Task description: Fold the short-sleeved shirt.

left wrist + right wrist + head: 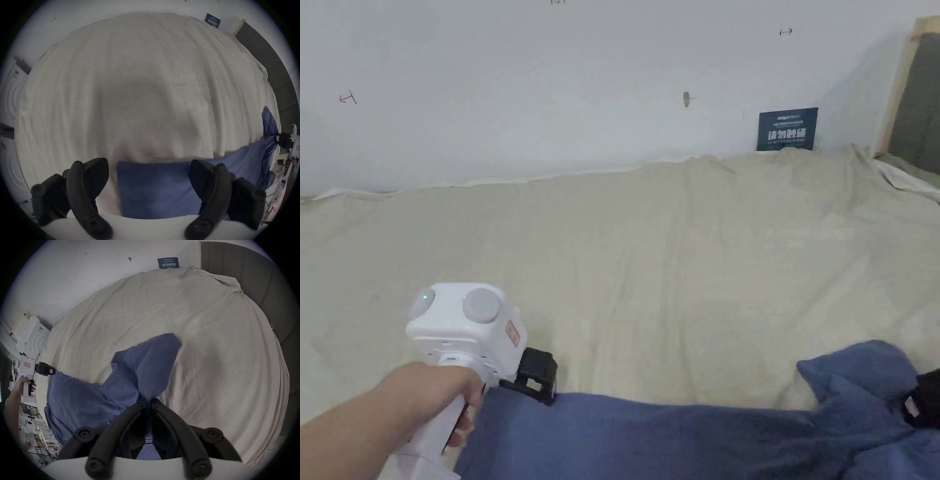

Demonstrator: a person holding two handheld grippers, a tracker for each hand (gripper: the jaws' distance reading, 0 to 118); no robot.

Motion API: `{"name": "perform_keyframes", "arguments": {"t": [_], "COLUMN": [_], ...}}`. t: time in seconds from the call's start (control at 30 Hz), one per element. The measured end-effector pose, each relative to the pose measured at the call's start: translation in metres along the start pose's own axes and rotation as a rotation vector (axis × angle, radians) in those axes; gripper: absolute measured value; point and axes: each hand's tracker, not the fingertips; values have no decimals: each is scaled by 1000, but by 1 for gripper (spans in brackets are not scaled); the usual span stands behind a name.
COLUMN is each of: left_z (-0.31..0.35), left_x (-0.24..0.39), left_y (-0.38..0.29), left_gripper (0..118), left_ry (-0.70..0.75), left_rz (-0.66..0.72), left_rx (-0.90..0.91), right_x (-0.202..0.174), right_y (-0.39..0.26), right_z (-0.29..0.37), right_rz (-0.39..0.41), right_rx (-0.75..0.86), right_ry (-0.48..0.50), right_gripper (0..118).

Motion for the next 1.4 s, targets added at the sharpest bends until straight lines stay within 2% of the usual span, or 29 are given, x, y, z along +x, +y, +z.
{"name": "perform_keyframes", "arguments": {"t": [0.07,0.23,0.33,0.43,0.47,0.5,0.53,0.57,0.73,0.9,1.03,1.13,1.4], "left_z": [-6,-6,3,5,7,10,13,18,20,47,91,122,220], "left_x": [6,-9,-13,-18,-19,-17,-16,-10,-15,-10,-10,-15,-44], "left_y": [-1,0,-3,-8,-11,-13,-14,-18,-22,-32,-43,-53,-84], "left_gripper": [105,101,87,65,52,24,7,4,3,2,2,2,2], "left_ry": [21,-5,-13,-18,-31,-36,-29,-18,-30,-43,-132,-128,-206], "left_rz": [-27,14,22,50,69,65,55,46,61,31,9,3,29], "left_rx": [-32,-13,-9,26,40,54,75,73,91,132,202,233,426], "right_x": [0,3,3,-1,-2,-2,-1,-2,-7,-4,-6,-13,-27], "right_y": [0,-2,-4,-8,-8,-9,-8,-8,-9,-6,-2,-4,-19], "right_z": [-1,-7,-10,-9,-9,-10,-12,-13,-10,16,48,71,171], "right_rz": [10,13,14,9,3,-3,-6,-6,6,-37,-7,40,11], "right_rx": [-5,-18,-28,-22,-23,-25,-29,-31,-3,76,117,144,298], "right_ry": [2,-1,1,8,14,19,24,25,12,45,78,79,163], "right_gripper": [6,6,6,6,6,6,6,6,6,6,6,6,6]}}
